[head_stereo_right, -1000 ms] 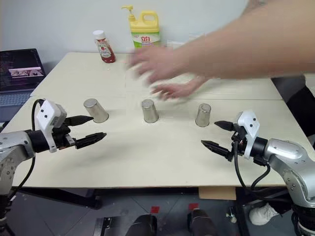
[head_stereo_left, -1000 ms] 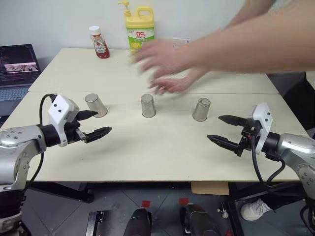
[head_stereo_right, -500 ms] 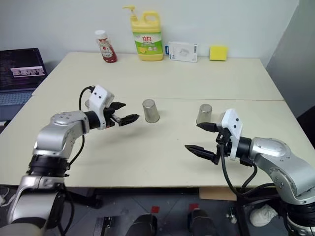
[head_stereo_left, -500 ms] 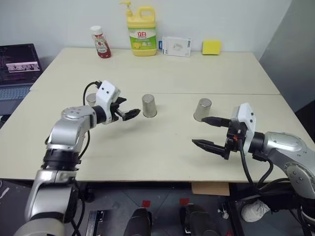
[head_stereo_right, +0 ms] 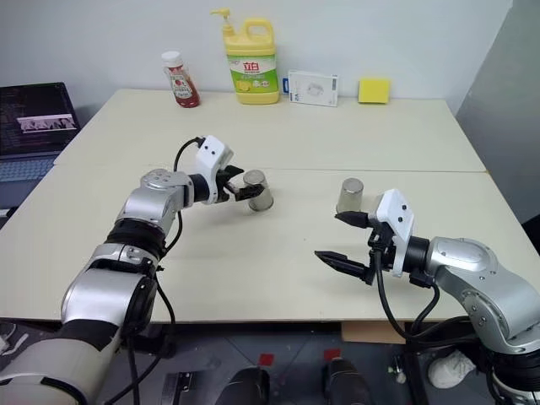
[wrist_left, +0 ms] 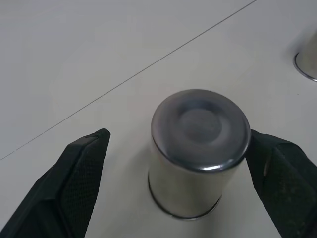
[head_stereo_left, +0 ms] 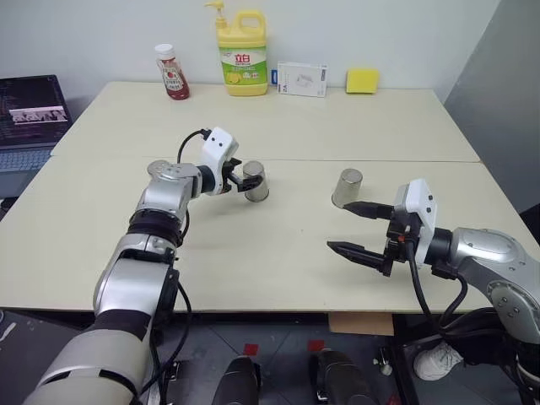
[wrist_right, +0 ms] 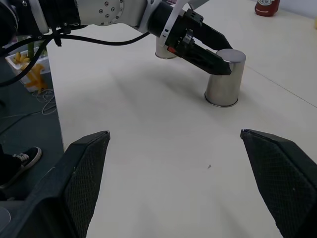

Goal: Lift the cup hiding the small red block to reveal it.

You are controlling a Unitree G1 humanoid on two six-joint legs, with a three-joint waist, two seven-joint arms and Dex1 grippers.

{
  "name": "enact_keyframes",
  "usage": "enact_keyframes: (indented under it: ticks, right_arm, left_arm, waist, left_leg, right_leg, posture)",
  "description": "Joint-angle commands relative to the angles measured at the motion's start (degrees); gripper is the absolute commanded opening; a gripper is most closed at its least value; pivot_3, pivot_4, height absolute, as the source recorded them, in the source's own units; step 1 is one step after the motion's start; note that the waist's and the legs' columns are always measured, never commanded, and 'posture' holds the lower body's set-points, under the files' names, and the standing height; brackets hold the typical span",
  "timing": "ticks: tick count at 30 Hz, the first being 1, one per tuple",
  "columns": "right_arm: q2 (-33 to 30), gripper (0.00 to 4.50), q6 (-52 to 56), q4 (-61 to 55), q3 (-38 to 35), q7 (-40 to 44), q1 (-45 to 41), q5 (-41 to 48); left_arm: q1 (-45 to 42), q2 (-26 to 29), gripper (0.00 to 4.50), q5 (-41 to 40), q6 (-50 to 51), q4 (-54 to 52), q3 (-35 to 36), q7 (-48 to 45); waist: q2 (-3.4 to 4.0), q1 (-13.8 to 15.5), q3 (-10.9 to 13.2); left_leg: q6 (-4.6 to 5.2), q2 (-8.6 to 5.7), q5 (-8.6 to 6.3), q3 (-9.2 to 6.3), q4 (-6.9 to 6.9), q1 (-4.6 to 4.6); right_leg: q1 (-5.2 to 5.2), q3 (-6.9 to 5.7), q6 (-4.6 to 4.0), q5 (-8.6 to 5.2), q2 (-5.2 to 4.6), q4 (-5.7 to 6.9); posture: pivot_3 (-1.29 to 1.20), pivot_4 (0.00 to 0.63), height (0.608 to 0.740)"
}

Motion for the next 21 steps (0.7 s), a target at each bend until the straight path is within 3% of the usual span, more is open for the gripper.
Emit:
enact_keyframes:
  ticks: [1,10,16,21]
  right_arm:
    - [-0.41,4.5,-0.4,-1.37,-0.49,0.06,-1.59,0.0]
    - [-0.69,4.5,0.09,-1.43,-0.65,-0.31,-2.29,0.16]
    - [-0.45,4.5,0.17,-1.61,-0.42,-0.6,-2.67,0.09]
    - [-0.48,4.5,0.06,-1.53,-0.75,-0.6,-2.41,0.05]
  left_arm:
    - [-2.96,-1.84,4.48,1.69,-3.73,4.13,0.14,-0.76]
    - [-4.75,-3.02,2.67,1.95,-6.58,8.54,2.76,-0.01]
    - [-4.65,-0.51,2.66,1.16,-6.39,3.43,4.76,-0.46]
    - [0.63,4.09,2.66,1.1,-1.37,-10.63,5.56,0.85]
  waist:
    - [0.0,-0.01,0.0]
    - [0.0,-0.1,0.0]
    - [-0.01,-0.14,0.0]
    - [0.0,-0.25,0.0]
  left_leg:
    - [0.0,-0.01,0.0,0.0,0.0,0.0]
    - [0.0,0.0,0.0,-0.03,0.0,-0.01]
    - [0.0,0.0,0.0,-0.04,-0.01,-0.01]
    - [0.0,0.03,0.0,-0.04,-0.03,0.0]
  right_leg:
    - [0.0,0.0,0.0,0.0,0.0,0.0]
    - [-0.01,-0.01,0.0,0.0,0.01,0.03]
    - [-0.02,-0.02,0.01,0.0,0.0,0.02]
    - [-0.03,-0.01,0.0,0.01,0.01,0.03]
  posture:
    - [0.0,0.15,0.74]
    - [0.0,0.15,0.74]
    - [0.0,0.15,0.74]
    - [0.0,0.15,0.74]
